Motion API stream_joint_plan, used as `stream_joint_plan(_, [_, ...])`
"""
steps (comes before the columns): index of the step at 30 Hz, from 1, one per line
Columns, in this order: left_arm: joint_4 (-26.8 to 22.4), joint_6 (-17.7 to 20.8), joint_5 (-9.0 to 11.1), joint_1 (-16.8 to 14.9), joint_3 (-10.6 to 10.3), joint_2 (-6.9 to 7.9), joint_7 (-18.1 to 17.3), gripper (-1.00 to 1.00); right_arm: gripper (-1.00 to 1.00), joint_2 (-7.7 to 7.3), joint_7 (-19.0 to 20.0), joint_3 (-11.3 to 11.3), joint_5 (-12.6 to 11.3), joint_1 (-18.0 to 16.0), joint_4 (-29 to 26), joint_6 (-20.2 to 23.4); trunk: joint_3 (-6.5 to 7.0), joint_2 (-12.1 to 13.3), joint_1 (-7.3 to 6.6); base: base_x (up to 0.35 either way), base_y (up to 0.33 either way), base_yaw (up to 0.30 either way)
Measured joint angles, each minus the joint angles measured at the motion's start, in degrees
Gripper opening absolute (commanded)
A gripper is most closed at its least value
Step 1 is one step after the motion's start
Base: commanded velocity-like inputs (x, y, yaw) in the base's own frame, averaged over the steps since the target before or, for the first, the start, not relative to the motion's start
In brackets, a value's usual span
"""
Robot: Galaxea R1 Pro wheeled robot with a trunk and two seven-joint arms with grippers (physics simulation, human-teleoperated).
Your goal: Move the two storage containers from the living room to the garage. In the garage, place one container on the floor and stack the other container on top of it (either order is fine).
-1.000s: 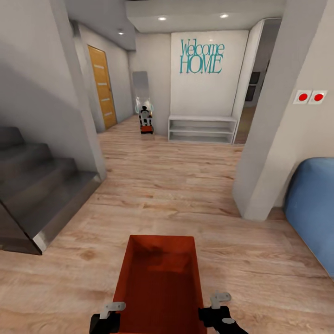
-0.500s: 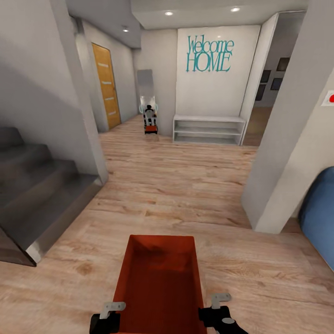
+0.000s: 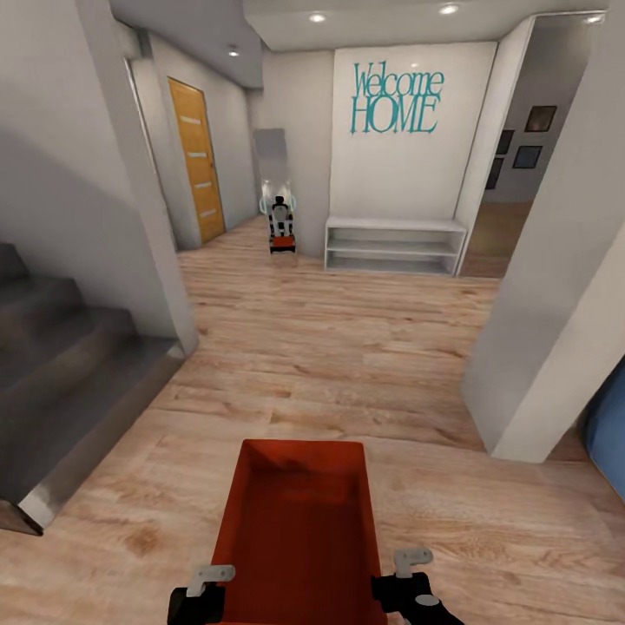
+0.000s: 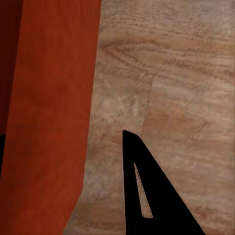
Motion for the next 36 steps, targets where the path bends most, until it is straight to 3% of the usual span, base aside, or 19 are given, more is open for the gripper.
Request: stream_joint_plan(36, [-0.01,0.01,-0.01,0.01,0.0,0.01,0.0,-1.0,-1.0,0.0,0.01,0.03,-0.02,-0.01,0.01,0.0,0.0,0.0,0.0,0.344,0.0,0.011])
